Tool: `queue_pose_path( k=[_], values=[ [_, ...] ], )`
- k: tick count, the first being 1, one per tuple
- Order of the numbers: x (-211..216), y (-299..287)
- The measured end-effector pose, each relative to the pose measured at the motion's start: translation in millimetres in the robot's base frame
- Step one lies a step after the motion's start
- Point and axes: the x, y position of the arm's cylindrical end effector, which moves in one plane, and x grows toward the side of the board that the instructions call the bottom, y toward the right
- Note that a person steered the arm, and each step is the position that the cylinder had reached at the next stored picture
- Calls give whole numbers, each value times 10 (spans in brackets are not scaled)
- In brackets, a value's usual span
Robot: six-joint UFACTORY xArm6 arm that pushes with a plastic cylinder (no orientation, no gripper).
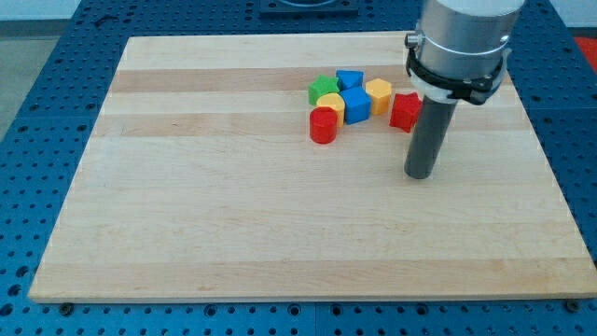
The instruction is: Move your arm towards the red star
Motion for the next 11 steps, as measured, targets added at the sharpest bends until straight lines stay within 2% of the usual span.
queue_pose_path(
  k=[3,4,5,6,7,8,10,11],
  values=[
    [0,252],
    [0,757],
    [0,1524],
    [-51,1968],
    [-425,1870],
    [-771,1472],
    [-1061,636],
    [-1064,357]
  ],
)
